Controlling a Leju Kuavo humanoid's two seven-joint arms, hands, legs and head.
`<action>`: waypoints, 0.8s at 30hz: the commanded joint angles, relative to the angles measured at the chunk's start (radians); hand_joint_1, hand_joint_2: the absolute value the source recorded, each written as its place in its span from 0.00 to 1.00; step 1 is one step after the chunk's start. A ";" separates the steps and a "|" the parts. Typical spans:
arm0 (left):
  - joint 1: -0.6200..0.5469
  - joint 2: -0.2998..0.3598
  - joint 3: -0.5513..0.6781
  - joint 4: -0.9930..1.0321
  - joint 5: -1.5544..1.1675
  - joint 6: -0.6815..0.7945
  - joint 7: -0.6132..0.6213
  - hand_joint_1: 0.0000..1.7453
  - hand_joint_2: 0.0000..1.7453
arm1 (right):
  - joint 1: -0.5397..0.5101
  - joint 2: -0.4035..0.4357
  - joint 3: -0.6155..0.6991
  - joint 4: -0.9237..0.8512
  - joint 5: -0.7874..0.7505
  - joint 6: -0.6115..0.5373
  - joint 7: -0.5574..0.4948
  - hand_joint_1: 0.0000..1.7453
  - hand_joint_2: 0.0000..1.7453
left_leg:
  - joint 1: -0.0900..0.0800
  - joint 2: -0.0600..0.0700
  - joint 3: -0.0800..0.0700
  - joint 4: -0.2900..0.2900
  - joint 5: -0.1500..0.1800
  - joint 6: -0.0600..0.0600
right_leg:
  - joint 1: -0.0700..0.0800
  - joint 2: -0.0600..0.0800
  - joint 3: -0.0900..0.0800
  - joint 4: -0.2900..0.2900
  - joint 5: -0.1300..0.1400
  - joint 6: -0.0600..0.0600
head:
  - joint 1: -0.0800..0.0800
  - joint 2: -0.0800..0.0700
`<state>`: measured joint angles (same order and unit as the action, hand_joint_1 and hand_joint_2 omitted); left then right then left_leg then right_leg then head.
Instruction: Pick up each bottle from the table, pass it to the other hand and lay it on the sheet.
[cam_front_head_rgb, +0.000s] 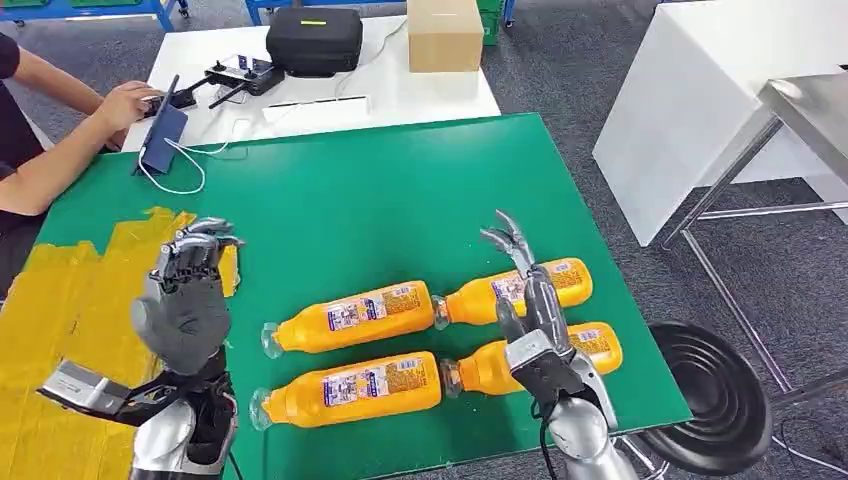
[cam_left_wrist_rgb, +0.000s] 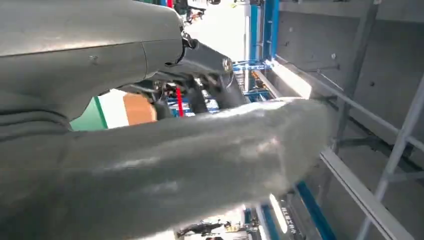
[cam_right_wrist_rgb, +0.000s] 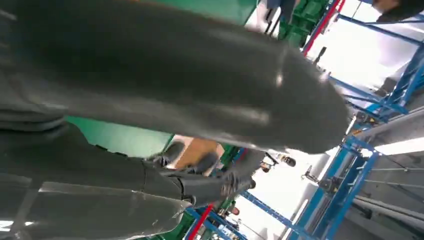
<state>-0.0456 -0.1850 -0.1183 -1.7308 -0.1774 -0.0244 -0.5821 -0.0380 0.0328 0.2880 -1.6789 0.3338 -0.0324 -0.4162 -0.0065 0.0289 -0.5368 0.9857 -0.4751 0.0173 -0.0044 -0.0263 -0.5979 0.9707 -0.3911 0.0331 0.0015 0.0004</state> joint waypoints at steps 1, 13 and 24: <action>-0.041 0.009 0.023 0.070 -0.005 -0.001 0.007 0.00 0.00 | -0.056 -0.070 0.126 0.134 0.113 0.028 0.122 0.00 1.00 | 0.001 -0.001 0.003 -0.001 0.000 -0.001 | 0.000 0.002 0.003 -0.002 0.000 0.000 | 0.000 0.000; -0.084 -0.002 -0.016 0.114 -0.005 -0.009 0.037 0.00 0.00 | -0.198 -0.055 0.408 0.405 0.217 0.107 0.273 0.00 1.00 | 0.002 0.000 0.004 -0.001 -0.001 -0.002 | 0.001 0.005 0.004 -0.002 0.000 -0.001 | 0.000 0.000; -0.125 -0.003 -0.014 0.160 0.005 -0.014 0.048 0.00 0.00 | -0.240 -0.082 0.524 0.429 0.192 0.137 0.313 0.00 1.00 | 0.000 -0.002 0.002 -0.001 0.000 -0.001 | 0.000 0.001 0.002 -0.001 0.000 0.000 | 0.000 0.000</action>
<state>-0.1110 -0.1907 -0.1247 -1.6656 -0.1755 -0.0339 -0.5413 -0.2021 -0.0137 0.7000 -1.3482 0.5486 0.0954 -0.1209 -0.0066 0.0290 -0.5370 0.9857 -0.4748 0.0171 -0.0045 -0.0263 -0.5980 0.9709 -0.3910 0.0331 0.0011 0.0000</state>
